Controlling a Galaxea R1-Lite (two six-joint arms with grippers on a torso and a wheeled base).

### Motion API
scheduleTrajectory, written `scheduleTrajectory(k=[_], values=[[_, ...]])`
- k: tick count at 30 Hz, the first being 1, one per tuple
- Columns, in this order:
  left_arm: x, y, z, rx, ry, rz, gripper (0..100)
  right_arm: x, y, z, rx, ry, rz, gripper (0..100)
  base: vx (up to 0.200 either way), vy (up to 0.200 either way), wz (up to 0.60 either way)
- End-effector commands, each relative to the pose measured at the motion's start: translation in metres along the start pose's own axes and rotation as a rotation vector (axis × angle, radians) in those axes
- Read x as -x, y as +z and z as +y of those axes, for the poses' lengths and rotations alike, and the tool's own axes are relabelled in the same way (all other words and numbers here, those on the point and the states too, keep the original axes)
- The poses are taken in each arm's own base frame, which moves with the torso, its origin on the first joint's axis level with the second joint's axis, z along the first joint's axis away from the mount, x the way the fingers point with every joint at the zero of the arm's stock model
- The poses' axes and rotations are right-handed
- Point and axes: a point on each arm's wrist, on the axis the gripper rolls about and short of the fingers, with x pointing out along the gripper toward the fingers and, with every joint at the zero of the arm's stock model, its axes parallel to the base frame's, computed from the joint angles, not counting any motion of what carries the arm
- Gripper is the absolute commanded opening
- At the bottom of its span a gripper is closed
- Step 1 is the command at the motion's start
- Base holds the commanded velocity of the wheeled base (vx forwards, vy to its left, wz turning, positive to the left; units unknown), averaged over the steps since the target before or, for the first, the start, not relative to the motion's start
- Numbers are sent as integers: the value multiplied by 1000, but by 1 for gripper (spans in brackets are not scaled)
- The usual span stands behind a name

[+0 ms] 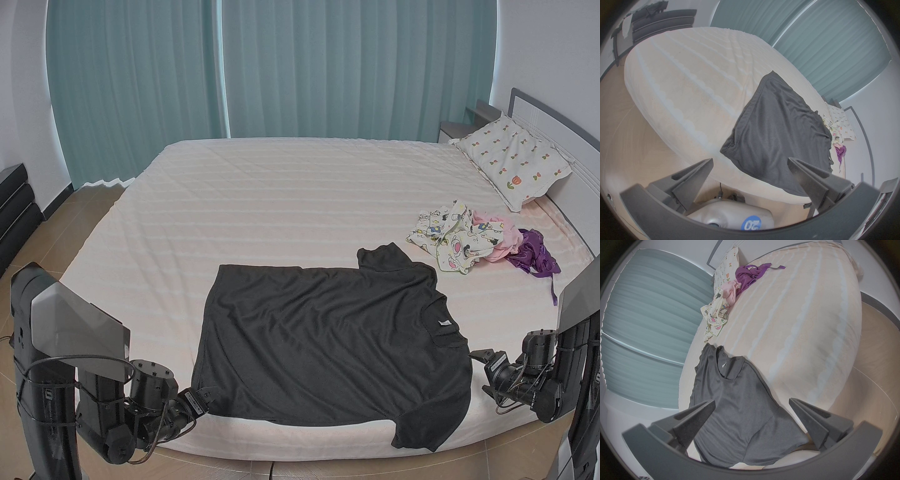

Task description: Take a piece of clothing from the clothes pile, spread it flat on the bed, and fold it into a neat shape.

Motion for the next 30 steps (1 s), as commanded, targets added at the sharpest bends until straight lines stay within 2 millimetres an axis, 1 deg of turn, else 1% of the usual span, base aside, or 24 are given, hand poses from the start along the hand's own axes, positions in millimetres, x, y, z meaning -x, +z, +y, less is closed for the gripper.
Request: scheduleTrajectory(k=[1, 5, 12, 15, 16, 22, 26, 28, 30], values=[[-19, -10, 0, -27, 47, -20, 100, 0, -1, 3, 6, 19, -3, 100, 0, 0, 0], [-29, -19, -1, -57, 90, -63, 100, 0, -1, 3, 6, 19, -3, 100, 0, 0, 0], [-36, -16, -8, -52, 63, -84, 100, 3, 1, 7, 9, 38, -13, 100, 0, 0, 0], [-37, -15, -9, -49, 59, -90, 100, 5, -4, 7, 23, 29, 7, 100, 0, 0, 0], [-36, -15, -8, -50, 62, -88, 0, 6, -7, 6, 32, 22, 19, 100, 0, 0, 0], [-29, -16, -3, -45, 91, -82, 0, 5, -18, 8, 95, 32, 71, 100, 0, 0, 0], [-19, -3, 1, 0, 84, -97, 0, -5, -25, -8, 276, 1, 164, 100, 0, 0, 0], [-13, -3, 6, 4, 98, -84, 0, -10, -29, -16, 384, -21, 187, 100, 0, 0, 0], [-9, -4, 10, 4, 111, -67, 0, -11, -29, -17, 433, -20, 190, 100, 0, 0, 0]])
